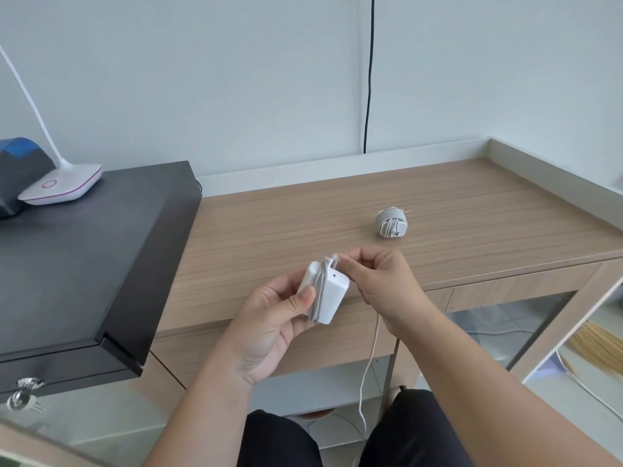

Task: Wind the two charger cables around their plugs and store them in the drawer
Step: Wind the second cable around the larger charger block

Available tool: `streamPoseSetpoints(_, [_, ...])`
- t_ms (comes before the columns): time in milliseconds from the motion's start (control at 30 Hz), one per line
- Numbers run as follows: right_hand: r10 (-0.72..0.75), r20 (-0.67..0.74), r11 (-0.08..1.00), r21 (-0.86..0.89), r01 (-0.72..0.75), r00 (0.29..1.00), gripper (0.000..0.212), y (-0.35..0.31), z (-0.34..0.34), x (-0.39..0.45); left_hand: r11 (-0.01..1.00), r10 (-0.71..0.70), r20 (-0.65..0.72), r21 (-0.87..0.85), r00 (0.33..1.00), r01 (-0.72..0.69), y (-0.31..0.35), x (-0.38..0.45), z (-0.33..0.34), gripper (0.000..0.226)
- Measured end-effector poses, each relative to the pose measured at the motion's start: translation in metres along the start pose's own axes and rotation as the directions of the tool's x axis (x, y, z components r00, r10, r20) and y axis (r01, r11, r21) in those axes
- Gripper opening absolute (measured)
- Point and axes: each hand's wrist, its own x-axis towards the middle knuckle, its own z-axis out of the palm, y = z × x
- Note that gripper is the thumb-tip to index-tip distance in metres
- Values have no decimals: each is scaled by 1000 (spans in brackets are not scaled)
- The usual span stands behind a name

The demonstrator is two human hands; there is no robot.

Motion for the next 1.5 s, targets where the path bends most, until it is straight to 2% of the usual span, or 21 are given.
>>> streamPoseSetpoints(100, [-33,-27,998,-51,32,999,15,3,-4,3,998,35,-19,60,999,-34,0,1,-1,52])
streamPoseSetpoints(167, [-59,-38,994,-95,56,998,16,7,-6,3,998,58,-33,40,998,-57,-1,2,1,56])
streamPoseSetpoints(267, [-92,-58,979,-187,79,994,18,17,-5,0,994,51,-99,-90,994,-60,-3,4,8,24])
streamPoseSetpoints(300, [-99,-61,964,-254,80,993,17,21,-4,-3,991,50,-129,-119,990,-66,-3,4,10,20])
streamPoseSetpoints(400, [-178,-16,861,-486,148,984,14,27,0,-16,989,65,-237,-112,969,-94,-2,8,13,22])
streamPoseSetpoints(467, [-227,24,800,-565,201,974,18,26,2,-23,991,80,-303,-75,950,-107,-2,8,15,25])
streamPoseSetpoints(600, [-173,80,717,-673,181,982,11,16,2,-26,986,149,-386,-7,910,-165,-3,8,18,13])
streamPoseSetpoints(700, [-120,171,636,-743,208,978,16,7,-1,-30,977,212,-460,71,862,-202,-2,7,15,18])
streamPoseSetpoints(967, [-68,450,452,-782,430,890,17,-22,-4,-29,962,271,-534,182,801,-204,-9,6,20,25])
streamPoseSetpoints(1100, [-29,500,424,-778,464,865,15,-30,-5,-28,978,203,-536,74,819,-194,-9,6,20,25])
streamPoseSetpoints(1200, [8,521,424,-775,469,854,15,-30,-3,-28,976,90,-513,-124,853,-177,-6,5,19,10])
streamPoseSetpoints(1300, [28,545,444,-758,478,838,17,-28,1,-30,940,3,-492,-296,870,-171,-4,3,19,9])
streamPoseSetpoints(1500, [-58,531,428,-752,501,846,21,-31,-2,-28,954,91,-482,-210,871,-216,-5,1,18,9])
